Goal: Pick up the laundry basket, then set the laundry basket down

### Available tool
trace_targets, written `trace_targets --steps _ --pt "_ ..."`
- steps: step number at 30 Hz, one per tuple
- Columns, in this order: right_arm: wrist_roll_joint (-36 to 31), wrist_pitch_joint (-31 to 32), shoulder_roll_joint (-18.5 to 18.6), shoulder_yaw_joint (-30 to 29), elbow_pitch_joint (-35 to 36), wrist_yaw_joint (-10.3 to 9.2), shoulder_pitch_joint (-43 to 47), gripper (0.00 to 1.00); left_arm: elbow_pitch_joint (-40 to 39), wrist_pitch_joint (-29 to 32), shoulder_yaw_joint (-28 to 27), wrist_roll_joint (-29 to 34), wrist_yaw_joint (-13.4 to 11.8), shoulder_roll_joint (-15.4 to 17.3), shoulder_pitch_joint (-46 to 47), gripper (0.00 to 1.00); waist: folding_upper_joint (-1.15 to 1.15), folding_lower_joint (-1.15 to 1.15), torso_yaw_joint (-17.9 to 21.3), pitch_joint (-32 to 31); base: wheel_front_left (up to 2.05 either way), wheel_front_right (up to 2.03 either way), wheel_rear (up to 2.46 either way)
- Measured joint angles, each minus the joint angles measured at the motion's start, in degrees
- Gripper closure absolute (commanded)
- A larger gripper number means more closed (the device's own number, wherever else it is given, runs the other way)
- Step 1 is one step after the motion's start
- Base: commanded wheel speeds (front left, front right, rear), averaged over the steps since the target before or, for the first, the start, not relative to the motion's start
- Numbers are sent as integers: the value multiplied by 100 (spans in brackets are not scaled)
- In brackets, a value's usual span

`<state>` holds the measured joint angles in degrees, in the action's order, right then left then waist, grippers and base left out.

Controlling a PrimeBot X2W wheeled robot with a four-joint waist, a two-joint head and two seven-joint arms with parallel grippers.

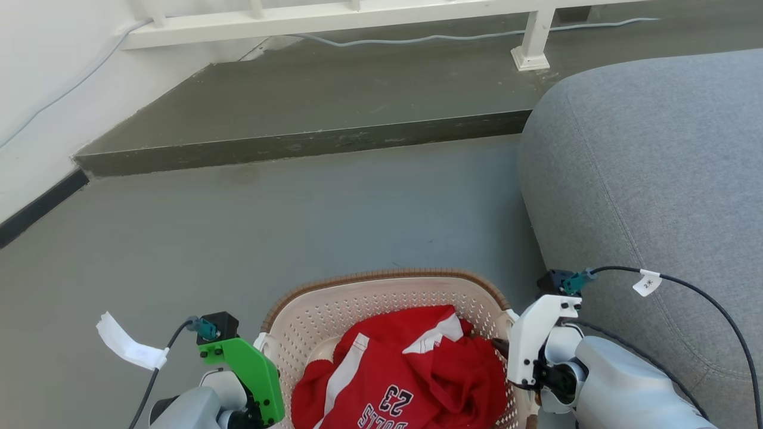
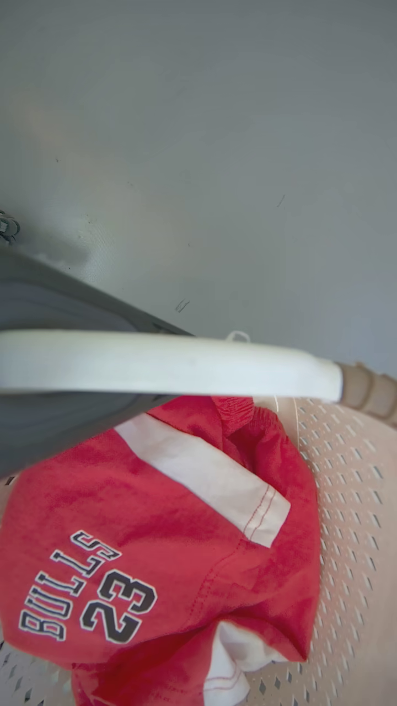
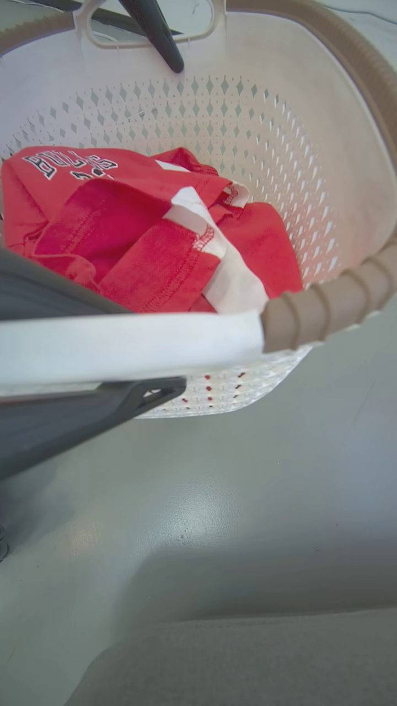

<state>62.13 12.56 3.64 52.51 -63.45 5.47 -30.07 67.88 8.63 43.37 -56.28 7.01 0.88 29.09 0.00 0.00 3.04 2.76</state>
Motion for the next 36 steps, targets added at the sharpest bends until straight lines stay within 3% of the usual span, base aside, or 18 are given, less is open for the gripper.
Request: trace_targets --steps 36 --pt "170 -23 23 225 -48 -1 -303 100 8 40 130 -105 -66 3 275 100 0 0 39 336 0 0 0"
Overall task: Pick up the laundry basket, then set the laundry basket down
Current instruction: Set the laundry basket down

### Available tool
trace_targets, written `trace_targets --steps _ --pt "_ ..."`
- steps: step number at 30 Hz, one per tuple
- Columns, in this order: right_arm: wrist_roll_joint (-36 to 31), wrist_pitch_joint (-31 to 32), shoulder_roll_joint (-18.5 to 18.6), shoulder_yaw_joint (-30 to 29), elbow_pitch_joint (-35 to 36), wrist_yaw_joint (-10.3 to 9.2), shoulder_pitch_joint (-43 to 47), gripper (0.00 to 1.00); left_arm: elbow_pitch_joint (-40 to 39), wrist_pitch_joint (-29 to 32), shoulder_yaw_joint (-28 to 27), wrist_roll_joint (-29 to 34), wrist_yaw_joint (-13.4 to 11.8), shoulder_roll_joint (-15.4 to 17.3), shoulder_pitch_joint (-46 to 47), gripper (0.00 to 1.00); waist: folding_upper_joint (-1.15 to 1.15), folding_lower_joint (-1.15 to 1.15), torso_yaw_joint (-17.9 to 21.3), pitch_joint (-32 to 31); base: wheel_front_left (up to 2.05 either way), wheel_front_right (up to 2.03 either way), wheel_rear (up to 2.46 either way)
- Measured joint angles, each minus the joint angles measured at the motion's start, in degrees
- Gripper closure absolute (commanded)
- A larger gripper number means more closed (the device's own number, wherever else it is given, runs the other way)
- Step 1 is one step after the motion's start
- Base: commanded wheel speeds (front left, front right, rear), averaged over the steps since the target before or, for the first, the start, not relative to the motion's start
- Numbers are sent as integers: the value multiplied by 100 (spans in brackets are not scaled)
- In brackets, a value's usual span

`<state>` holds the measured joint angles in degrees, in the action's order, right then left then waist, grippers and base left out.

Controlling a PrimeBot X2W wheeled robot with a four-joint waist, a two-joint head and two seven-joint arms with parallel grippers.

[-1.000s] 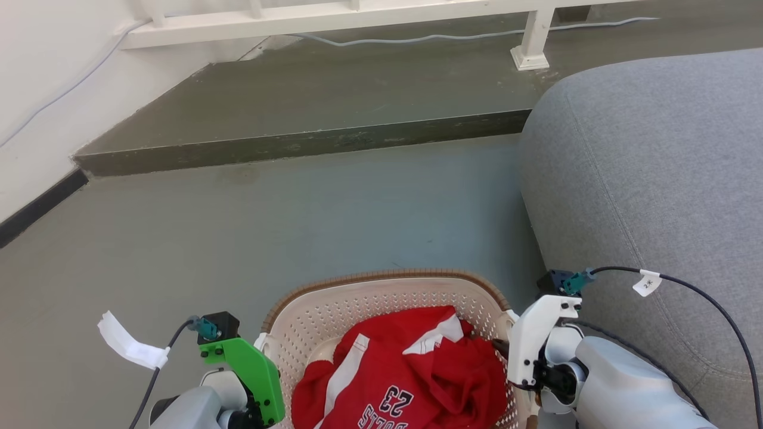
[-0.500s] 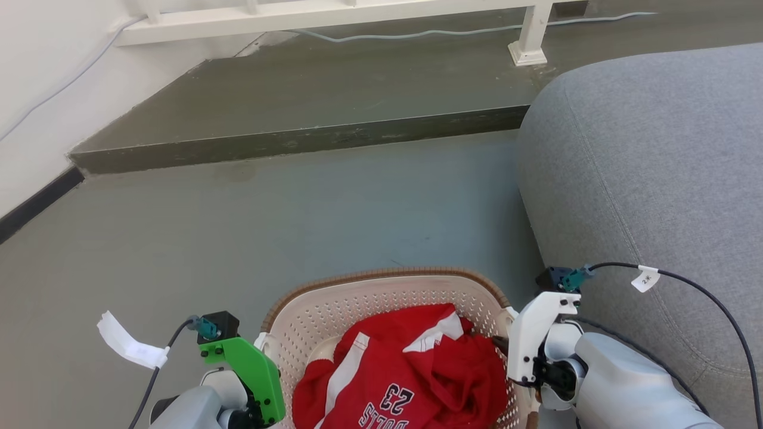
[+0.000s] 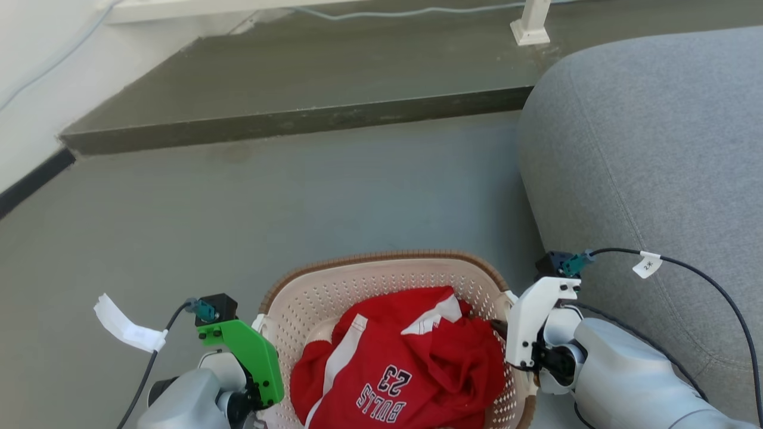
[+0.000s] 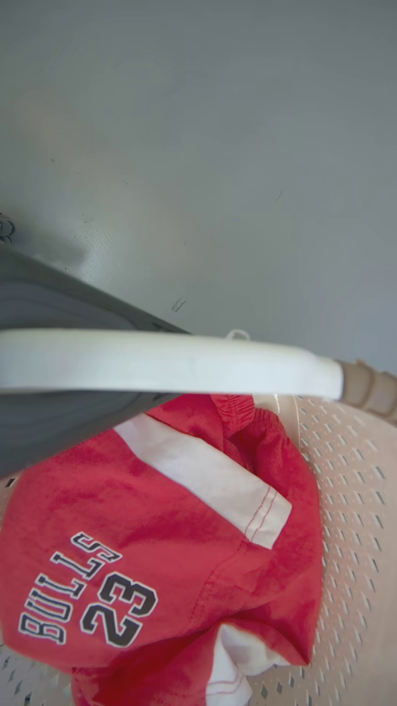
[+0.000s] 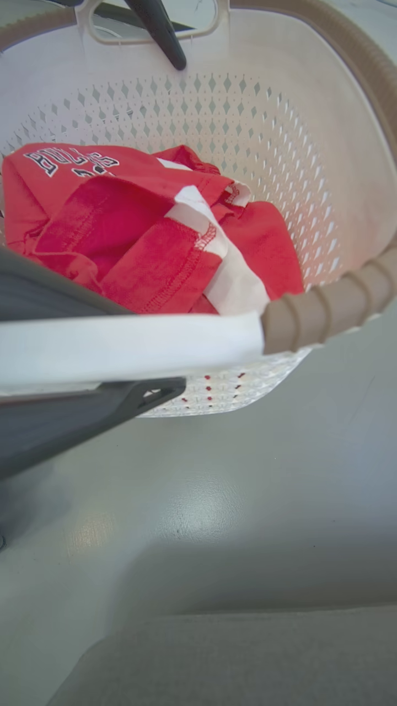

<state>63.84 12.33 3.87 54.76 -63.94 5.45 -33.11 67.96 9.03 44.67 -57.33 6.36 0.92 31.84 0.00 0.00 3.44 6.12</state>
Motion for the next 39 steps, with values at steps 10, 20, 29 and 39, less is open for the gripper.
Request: trace_targets --steps 10,20,29,39 --pt "13 -202 18 23 25 0 -249 100 -2 -223 -10 1 -37 3 241 100 0 0 -5 432 0 0 0" --pt "10 -575 36 14 58 0 -593 100 -13 -587 -30 8 -37 24 593 100 0 0 -15 1051 0 0 0" --pt "-57 -884 63 21 118 0 -956 100 -35 -944 -126 22 -36 48 906 100 0 0 -21 1685 0 0 0" --pt "-76 -1261 78 1 185 0 -1277 100 -73 -1291 -155 121 -34 100 1264 100 0 -1 -26 2378 0 0 0"
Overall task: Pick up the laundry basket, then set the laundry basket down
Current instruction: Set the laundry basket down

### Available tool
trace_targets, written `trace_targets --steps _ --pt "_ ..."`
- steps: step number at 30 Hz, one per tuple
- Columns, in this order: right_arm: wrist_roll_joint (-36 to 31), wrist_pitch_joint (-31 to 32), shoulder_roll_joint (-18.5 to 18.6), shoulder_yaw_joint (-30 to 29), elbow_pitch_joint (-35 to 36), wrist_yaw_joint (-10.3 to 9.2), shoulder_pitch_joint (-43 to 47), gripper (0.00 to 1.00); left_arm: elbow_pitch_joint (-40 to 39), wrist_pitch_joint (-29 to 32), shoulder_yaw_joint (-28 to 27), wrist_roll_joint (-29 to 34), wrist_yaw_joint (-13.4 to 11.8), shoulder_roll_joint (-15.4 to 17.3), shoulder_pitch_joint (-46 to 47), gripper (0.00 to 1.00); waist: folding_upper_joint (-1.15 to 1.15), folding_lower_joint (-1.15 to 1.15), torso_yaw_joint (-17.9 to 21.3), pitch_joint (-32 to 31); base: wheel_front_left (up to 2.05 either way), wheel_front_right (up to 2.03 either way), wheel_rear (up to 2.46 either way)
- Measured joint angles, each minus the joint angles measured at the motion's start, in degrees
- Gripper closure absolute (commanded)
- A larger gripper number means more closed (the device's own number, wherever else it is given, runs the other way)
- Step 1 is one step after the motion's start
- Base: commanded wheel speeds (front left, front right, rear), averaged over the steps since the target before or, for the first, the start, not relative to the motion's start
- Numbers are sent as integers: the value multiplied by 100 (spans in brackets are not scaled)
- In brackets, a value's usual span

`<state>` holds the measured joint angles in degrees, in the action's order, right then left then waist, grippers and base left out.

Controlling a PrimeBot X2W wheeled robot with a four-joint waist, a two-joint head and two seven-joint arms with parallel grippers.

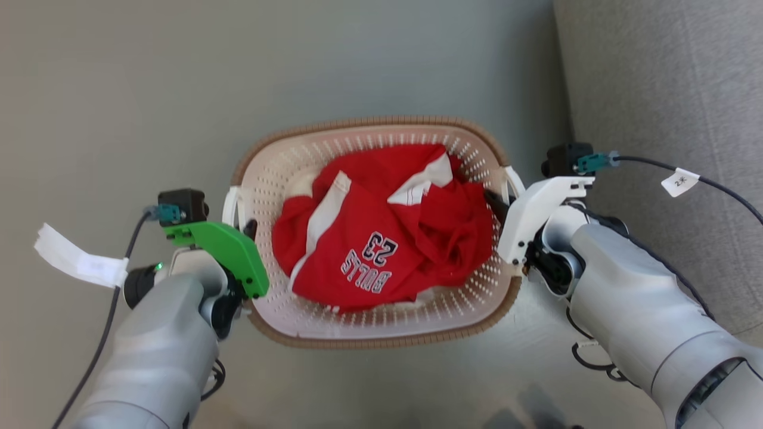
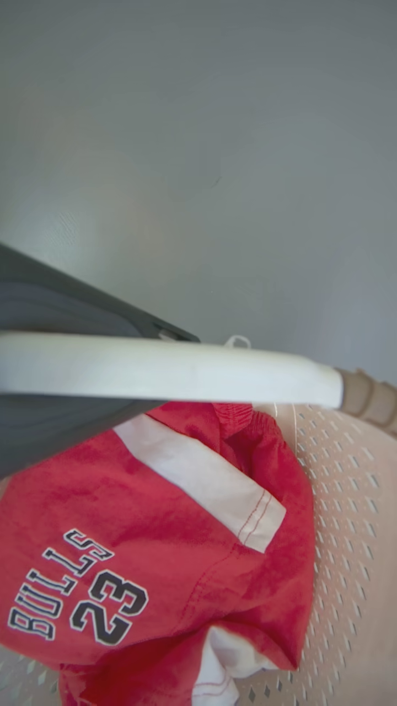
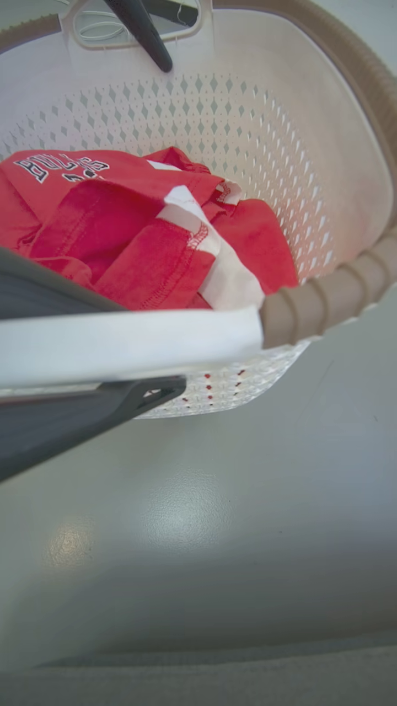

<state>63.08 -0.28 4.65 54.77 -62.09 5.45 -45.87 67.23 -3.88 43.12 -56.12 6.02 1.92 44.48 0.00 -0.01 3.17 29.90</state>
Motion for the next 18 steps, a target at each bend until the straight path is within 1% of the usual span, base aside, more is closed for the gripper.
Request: trace_targets --steps 15,18 --pt "-4 -424 1 -33 -36 7 -364 100 -8 -335 -34 52 11 19 413 100 0 0 -77 899 0 0 0" --pt "-16 -476 -2 -26 -52 8 -463 100 16 -407 -48 52 51 19 494 100 0 0 -97 1041 0 0 0"
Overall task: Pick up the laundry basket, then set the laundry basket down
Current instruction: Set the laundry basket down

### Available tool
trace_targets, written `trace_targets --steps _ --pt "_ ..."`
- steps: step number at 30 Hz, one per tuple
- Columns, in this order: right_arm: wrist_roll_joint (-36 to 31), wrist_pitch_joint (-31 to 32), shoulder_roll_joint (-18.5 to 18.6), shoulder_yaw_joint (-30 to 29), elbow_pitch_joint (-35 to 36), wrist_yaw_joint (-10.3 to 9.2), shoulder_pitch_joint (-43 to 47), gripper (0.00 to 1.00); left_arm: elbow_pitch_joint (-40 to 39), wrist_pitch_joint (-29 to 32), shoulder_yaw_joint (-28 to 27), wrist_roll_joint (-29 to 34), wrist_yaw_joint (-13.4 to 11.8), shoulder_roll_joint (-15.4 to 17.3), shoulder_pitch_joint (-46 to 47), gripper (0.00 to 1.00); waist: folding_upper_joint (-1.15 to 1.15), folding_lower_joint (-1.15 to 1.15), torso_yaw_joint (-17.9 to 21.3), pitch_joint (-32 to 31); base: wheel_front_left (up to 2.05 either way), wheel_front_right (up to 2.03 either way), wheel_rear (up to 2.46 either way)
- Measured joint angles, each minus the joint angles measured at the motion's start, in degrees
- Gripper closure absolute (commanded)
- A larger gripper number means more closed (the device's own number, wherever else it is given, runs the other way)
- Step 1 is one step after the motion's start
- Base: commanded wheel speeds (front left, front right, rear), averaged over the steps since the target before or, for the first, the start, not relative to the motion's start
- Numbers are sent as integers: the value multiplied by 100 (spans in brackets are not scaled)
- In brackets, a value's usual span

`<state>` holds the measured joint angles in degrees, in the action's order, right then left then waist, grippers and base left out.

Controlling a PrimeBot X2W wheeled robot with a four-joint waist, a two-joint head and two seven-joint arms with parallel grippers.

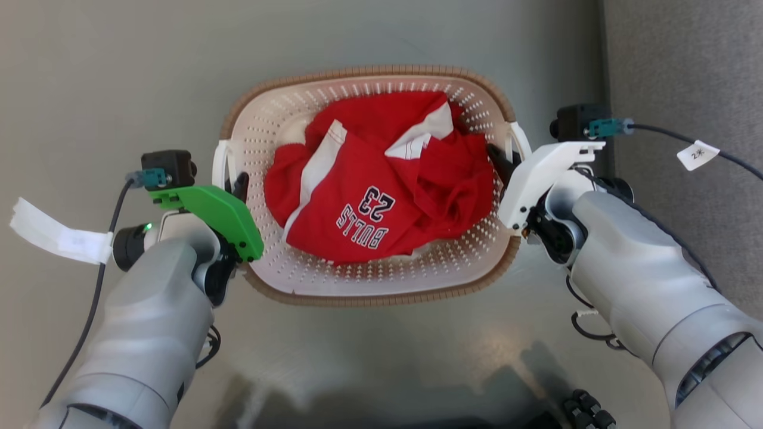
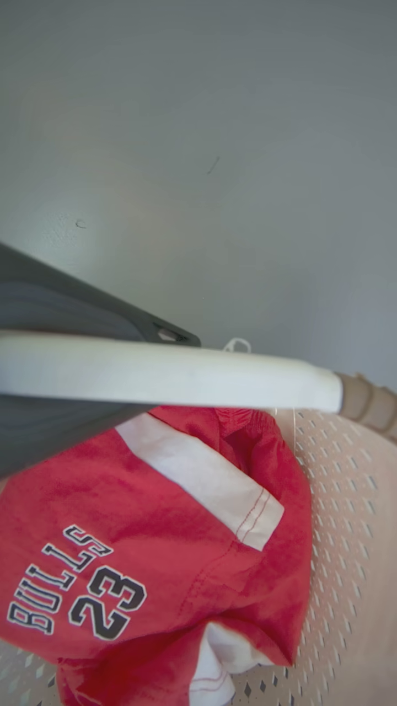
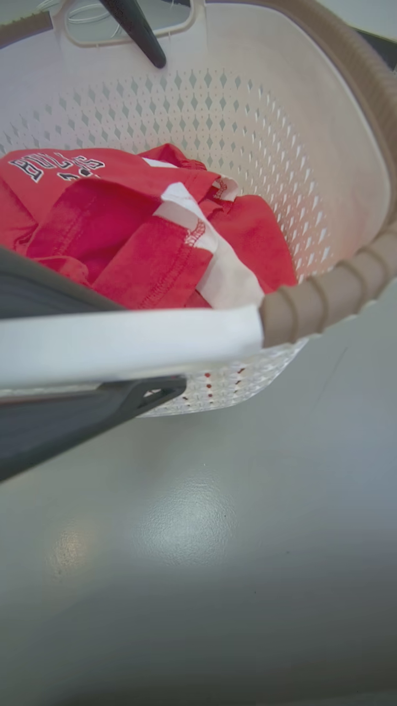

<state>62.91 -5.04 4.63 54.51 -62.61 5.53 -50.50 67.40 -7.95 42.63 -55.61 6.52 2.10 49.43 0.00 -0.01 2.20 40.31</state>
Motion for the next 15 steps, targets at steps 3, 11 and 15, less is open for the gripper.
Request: trace_targets --steps 3,11,15 --pt "-11 -69 1 3 -4 0 -107 100 15 -63 -8 0 1 0 109 100 0 0 -15 136 0 0 0" --pt "-12 -246 3 18 -11 0 -304 100 54 -168 -16 5 2 4 349 100 0 0 -31 480 0 0 0" --pt "-12 -323 7 21 -11 0 -398 100 66 -219 -16 11 2 4 469 100 0 0 -33 648 0 0 0"
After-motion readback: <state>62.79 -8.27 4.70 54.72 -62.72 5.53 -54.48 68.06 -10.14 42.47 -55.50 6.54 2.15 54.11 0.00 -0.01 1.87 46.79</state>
